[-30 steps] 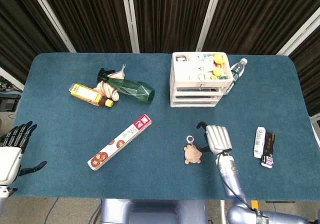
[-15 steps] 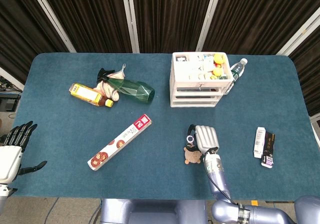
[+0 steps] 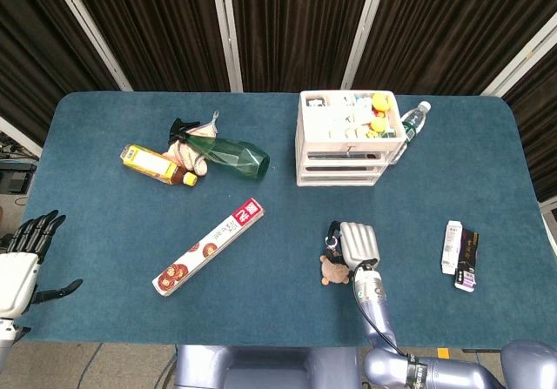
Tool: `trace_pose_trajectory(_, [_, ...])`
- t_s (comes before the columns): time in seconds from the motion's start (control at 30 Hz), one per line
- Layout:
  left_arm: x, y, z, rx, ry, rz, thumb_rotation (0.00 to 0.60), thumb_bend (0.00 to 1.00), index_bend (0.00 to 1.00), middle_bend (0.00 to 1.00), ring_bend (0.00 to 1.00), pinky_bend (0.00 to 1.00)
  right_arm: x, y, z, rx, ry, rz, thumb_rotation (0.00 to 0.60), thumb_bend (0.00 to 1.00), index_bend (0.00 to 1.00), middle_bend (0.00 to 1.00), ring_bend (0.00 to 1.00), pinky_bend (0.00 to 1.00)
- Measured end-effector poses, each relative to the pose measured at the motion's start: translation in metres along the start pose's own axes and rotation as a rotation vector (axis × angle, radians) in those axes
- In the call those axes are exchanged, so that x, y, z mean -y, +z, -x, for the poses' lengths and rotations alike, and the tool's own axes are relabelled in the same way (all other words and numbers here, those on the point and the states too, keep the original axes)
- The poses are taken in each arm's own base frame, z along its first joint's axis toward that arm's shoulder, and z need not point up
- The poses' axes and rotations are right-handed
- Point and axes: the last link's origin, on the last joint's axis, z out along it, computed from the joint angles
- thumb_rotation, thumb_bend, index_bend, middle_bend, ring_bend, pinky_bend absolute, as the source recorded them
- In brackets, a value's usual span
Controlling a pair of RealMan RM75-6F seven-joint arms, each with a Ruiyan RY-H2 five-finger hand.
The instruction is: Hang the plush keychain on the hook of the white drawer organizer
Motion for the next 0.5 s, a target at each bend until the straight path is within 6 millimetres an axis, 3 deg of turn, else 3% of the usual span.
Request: trace_pose_trajectory(0.5, [-0.001, 0.001, 0.000, 0.003, -0.002, -0.001, 0.600, 0.07, 0.00, 0.00, 0.00, 0.00, -0.004, -0.007, 0.016, 0.050, 0.007, 0.020, 0.600, 0.27, 0.49, 0.97, 0.94, 0.84])
